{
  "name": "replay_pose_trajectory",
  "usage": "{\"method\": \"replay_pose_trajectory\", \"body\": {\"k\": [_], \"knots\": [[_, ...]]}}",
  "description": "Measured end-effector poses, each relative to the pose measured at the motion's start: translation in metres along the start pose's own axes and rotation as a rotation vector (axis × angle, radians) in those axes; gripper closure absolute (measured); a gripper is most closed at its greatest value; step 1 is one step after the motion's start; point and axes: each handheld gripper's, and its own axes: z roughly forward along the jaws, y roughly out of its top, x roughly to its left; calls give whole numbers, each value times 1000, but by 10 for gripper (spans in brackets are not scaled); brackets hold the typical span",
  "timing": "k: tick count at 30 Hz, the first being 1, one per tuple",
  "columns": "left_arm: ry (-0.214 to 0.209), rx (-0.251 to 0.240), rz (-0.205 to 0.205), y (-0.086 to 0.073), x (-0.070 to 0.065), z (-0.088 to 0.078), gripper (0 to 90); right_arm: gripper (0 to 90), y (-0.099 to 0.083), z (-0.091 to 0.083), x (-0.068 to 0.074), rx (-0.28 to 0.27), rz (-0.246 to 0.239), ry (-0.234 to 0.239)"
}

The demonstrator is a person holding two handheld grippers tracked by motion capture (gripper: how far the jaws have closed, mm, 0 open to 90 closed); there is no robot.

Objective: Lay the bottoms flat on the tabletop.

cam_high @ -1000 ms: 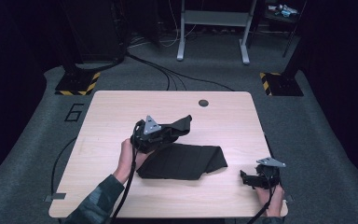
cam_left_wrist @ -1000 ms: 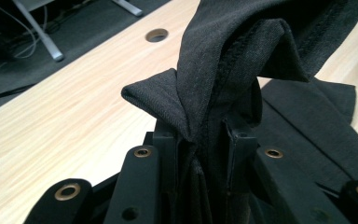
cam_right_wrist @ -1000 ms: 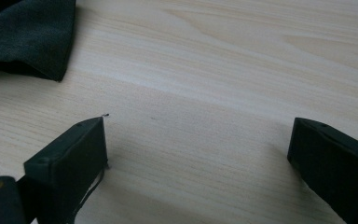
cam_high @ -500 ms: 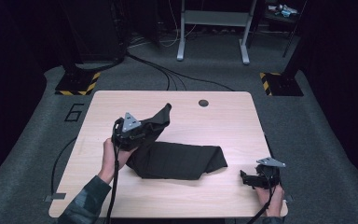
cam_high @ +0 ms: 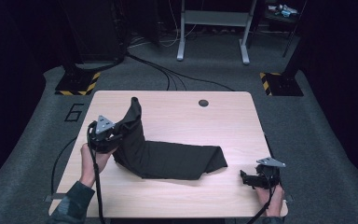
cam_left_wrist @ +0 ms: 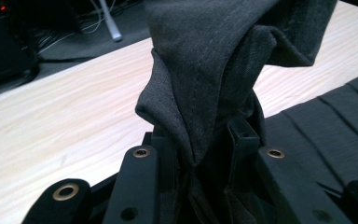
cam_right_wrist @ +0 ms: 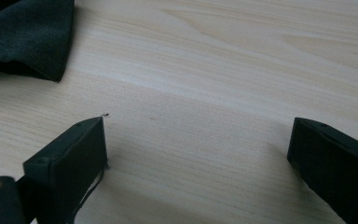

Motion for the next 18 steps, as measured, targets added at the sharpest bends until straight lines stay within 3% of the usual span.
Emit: {"method": "replay_pose_trajectory", "body": {"k": [5, 8, 12, 18], "knots": [[35, 16, -63, -19, 17, -7, 658, 40, 0, 0, 0, 1, 1, -2], [83, 45, -112, -39, 32, -15, 518, 40, 0, 0, 0, 1, 1, -1], [119, 64, -150, -55, 43, -22, 428, 40, 0, 0, 0, 1, 0, -2], [144, 81, -227, -84, 61, -39, 263, 41, 0, -1, 1, 4, 3, -7]]}}
